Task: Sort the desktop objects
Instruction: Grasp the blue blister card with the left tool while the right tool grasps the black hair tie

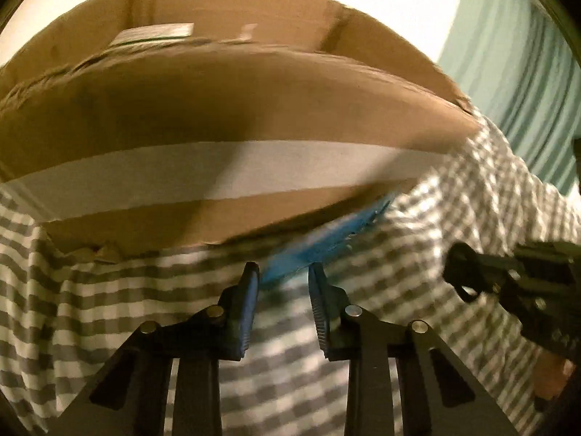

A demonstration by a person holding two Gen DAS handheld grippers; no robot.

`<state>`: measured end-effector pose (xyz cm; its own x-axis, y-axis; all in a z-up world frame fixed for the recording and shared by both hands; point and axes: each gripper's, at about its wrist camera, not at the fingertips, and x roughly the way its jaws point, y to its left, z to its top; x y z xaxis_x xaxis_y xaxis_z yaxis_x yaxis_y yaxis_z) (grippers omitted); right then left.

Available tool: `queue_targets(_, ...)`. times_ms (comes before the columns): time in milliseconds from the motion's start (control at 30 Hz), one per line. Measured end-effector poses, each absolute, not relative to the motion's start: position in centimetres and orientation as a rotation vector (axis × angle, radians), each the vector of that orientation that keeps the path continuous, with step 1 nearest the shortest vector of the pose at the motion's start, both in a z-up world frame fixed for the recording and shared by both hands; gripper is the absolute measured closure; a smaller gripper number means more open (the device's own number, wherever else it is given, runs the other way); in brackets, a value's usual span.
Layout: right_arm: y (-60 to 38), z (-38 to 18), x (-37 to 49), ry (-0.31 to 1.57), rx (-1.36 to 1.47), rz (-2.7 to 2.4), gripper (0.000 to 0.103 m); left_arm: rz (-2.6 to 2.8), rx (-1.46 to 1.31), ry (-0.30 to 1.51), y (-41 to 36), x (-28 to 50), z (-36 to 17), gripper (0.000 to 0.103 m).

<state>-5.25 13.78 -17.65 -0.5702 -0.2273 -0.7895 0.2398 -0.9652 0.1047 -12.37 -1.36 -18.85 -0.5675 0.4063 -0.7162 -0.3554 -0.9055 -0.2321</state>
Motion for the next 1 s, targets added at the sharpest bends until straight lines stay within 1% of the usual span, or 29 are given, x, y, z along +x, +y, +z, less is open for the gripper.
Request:
queue_targets(200, 13.4, -17.1, -5.3, 0.01, 1.26, -2.601, 0.1, 2.417, -1.085, 0.055, 1.6, -10.8, -18.2, 0.074)
queue_targets(400, 14.5, -16.7, -6.2, -0.018, 1.264, -2.64, 0.1, 2.448, -1.086, 0.155, 3.2, -11.2, -19.4, 0.074)
queue_targets(600, 15.4, -16.6, -6.1, -0.051, 1.272, -2.655, 0.1, 2.464, -1.016, 0.196, 4.0, -11.2, -19.0, 0.074)
queue_targets(667, 15.3, -16.6, -6.1, -0.044, 1.271, -2.659, 0.1, 2.449, -1.002, 0.199, 3.9, -10.8, -18.8, 0.083)
queue_targets(867, 15.7, -16.3, -6.0, -0.06, 1.258, -2.675, 0.1, 2.435, -0.99, 0.236, 4.2, -9.6, -17.8, 0.089)
queue_targets(900, 15.9, -16.2, -5.9, -0.064, 1.255, -2.678, 0.1, 2.435, -0.993, 0.231, 4.1, -11.0, -17.4, 0.089)
queue_targets(1000, 16.2, -15.9, -5.6, -0.085, 1.242, -2.686, 0.1, 2.429, -1.01, 0.207, 3.7, -10.5, -16.6, 0.092)
